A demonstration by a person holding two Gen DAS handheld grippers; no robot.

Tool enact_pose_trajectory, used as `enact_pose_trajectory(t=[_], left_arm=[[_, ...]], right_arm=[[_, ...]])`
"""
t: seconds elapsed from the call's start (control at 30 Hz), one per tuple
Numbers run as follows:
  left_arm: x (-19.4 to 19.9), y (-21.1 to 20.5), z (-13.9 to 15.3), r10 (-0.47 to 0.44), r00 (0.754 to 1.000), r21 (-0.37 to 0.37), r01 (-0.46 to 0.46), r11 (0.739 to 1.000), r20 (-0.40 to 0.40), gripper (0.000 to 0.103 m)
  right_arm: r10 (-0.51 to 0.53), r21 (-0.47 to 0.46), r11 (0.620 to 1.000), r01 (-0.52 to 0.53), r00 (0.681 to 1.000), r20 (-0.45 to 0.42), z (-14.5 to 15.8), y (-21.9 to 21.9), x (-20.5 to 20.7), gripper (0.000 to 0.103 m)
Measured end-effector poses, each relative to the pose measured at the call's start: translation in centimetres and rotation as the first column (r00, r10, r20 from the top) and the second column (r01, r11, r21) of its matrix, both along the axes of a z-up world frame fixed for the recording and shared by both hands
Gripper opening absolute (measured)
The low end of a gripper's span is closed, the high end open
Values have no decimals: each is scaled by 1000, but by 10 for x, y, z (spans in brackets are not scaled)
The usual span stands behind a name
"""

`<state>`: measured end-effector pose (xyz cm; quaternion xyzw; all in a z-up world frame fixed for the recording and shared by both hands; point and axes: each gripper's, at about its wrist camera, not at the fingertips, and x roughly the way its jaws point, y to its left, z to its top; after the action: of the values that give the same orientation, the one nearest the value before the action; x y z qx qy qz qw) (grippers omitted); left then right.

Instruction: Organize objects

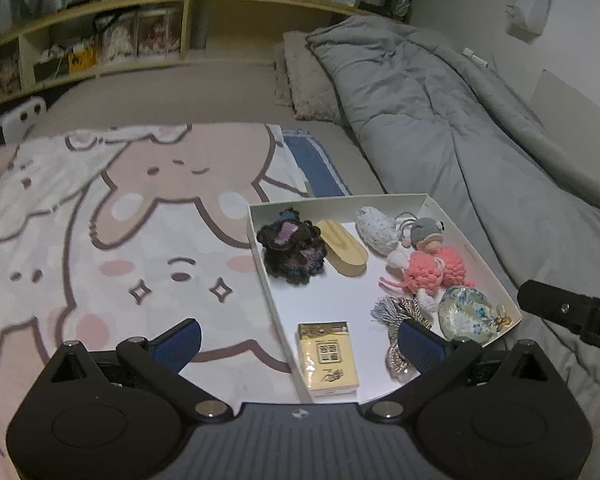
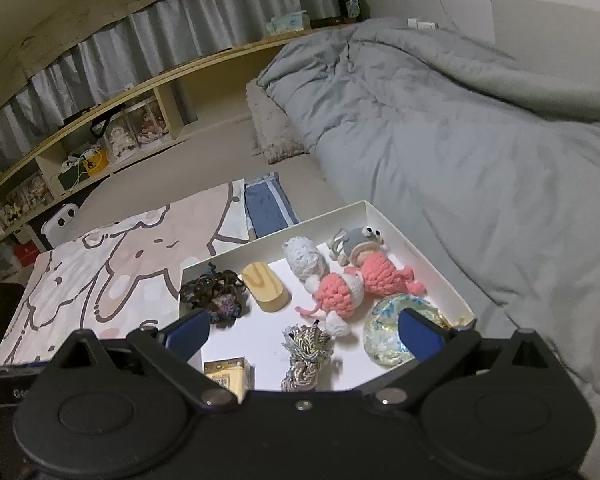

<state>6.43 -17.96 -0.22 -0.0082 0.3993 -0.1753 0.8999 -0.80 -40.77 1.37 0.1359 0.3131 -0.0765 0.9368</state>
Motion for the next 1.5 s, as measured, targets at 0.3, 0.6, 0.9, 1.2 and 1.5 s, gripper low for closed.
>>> enact_pose_trajectory(t=[0.3, 0.6, 0.9, 1.2, 1.5], left_arm=[[-25, 21, 13, -29, 997, 48, 26, 999, 73, 103], [-42, 47, 14, -31, 995, 60, 25, 998, 95, 103], [-55, 57, 8, -56, 992, 90, 47, 995, 111, 103], [-56, 66, 4, -60, 991, 91, 49, 995, 122, 103], [-56, 70, 1, -41, 992, 91, 30, 995, 120, 103]], right_arm=[[11, -37, 999, -10, 1000, 12, 6, 16, -25, 102], [19, -77, 997, -18, 1000, 11, 4, 30, -49, 102], [20, -122, 992, -21, 1000, -9, -4, 41, -64, 102], [-4, -151, 988, 4, 1000, -2, -12, 47, -78, 102], [-5, -135, 991, 6, 1000, 9, -14, 45, -79, 102]])
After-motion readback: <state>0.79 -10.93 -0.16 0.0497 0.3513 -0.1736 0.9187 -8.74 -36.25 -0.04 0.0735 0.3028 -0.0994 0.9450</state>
